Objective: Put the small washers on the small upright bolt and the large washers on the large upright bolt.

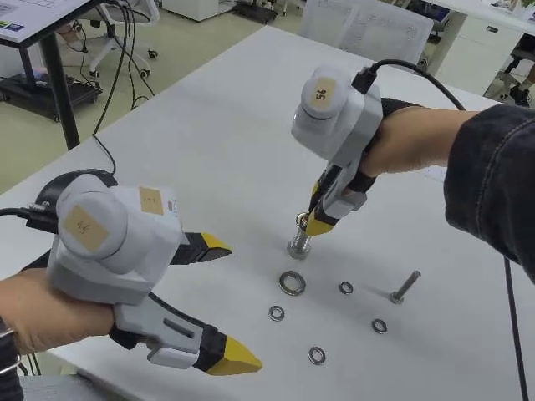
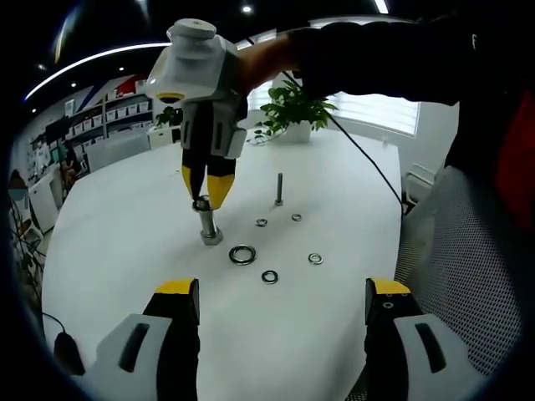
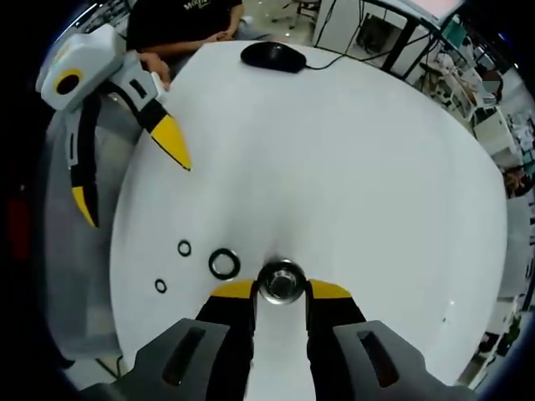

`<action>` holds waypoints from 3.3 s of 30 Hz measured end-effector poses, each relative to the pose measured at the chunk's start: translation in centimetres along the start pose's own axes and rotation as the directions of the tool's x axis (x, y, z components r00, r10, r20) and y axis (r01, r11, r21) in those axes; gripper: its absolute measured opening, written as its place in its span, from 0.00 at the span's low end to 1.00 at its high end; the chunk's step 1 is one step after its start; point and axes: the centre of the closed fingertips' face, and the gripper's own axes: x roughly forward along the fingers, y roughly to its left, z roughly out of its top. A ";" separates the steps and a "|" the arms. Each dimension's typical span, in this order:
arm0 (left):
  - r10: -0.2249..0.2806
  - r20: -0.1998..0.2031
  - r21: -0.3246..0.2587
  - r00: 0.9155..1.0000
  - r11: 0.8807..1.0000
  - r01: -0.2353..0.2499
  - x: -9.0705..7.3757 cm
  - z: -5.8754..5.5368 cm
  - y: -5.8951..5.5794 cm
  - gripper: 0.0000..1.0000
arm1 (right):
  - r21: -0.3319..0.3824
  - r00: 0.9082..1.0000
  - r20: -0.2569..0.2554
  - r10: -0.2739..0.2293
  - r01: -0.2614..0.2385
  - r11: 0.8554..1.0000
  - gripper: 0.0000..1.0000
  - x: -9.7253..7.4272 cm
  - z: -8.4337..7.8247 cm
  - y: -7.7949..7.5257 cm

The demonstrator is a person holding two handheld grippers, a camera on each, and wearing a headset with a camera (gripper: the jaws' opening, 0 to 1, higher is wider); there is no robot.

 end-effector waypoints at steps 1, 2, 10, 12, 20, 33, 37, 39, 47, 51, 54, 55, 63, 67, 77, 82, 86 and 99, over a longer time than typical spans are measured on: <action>0.001 0.001 0.000 1.000 1.000 -0.001 0.0 0.0 0.0 0.81 | 0.002 1.000 -0.001 0.005 -0.005 1.000 0.23 0.2 -0.1 0.0; 0.001 0.002 -0.001 1.000 1.000 -0.001 0.0 0.0 0.0 0.81 | 0.007 1.000 -0.003 0.010 -0.010 1.000 0.23 0.3 -0.1 0.1; 0.002 0.002 -0.004 1.000 1.000 -0.002 0.1 0.1 0.1 0.81 | 0.029 1.000 -0.007 0.020 -0.020 0.999 0.23 1.7 -0.5 0.0; 0.001 0.000 -0.004 1.000 1.000 -0.001 0.1 0.1 0.1 0.81 | 0.041 1.000 -0.008 0.023 -0.023 0.999 0.23 2.1 -0.7 0.0; 0.001 0.001 -0.006 1.000 1.000 -0.001 0.2 0.1 0.2 0.81 | 0.059 1.000 -0.007 0.028 -0.027 0.998 0.23 3.4 -1.1 -0.3; -0.006 -0.002 -0.004 1.000 1.000 0.006 0.5 0.1 0.0 0.81 | 0.085 1.000 -0.005 0.030 -0.030 0.996 0.24 4.2 -1.3 -0.4; -0.007 -0.002 -0.005 1.000 1.000 0.007 0.4 0.1 0.0 0.81 | 0.087 0.999 -0.002 0.039 -0.038 0.995 0.24 4.2 -1.1 -0.2; -0.005 -0.002 -0.003 1.000 1.000 0.005 0.4 0.0 0.0 0.81 | 0.082 0.999 -0.001 0.041 -0.041 0.996 0.24 4.1 -1.1 -0.2; -0.009 -0.003 -0.001 1.000 1.000 0.009 0.5 0.0 -0.1 0.81 | 0.087 0.999 0.012 0.036 -0.036 0.996 0.27 3.3 -1.3 -0.1; -0.008 -0.003 0.001 1.000 1.000 0.008 0.5 0.1 0.0 0.81 | 0.083 1.000 0.009 0.026 -0.026 0.996 0.29 2.8 -1.8 0.0; -0.010 -0.003 0.003 1.000 1.000 0.010 0.5 0.1 -0.1 0.81 | 0.089 1.000 0.014 0.021 -0.022 0.996 0.29 2.7 -2.1 0.0; -0.010 -0.003 0.004 1.000 1.000 0.010 0.6 0.1 -0.1 0.81 | 0.089 1.000 0.012 0.016 -0.017 0.996 0.29 2.6 -2.3 0.0; -0.012 -0.001 0.009 1.000 1.000 0.012 0.5 0.2 -0.1 0.81 | 0.092 1.000 0.008 0.003 -0.004 0.996 0.29 1.7 -3.3 1.0; -0.013 -0.001 0.012 1.000 1.000 0.013 0.5 0.2 -0.1 0.81 | 0.093 1.000 0.010 0.003 -0.004 0.996 0.29 1.5 -3.6 1.4; -0.017 -0.003 0.017 1.000 1.000 0.017 0.3 0.1 -0.2 0.81 | 0.096 1.000 0.020 0.015 -0.017 0.995 0.29 2.0 -3.7 3.4; -0.018 -0.002 0.019 1.000 1.000 0.018 0.2 0.1 -0.3 0.81 | 0.093 0.999 0.035 0.021 -0.025 0.995 0.29 2.3 -3.0 4.4; -0.016 0.001 0.018 1.000 1.000 0.016 0.1 0.1 -0.2 0.81 | 0.089 0.999 0.044 0.026 -0.030 0.996 0.29 2.8 -2.4 5.1; -0.012 0.000 0.019 1.000 1.000 0.012 -0.1 0.2 -0.3 0.81 | 0.086 0.998 0.063 0.006 -0.012 0.996 0.28 4.3 -0.7 5.5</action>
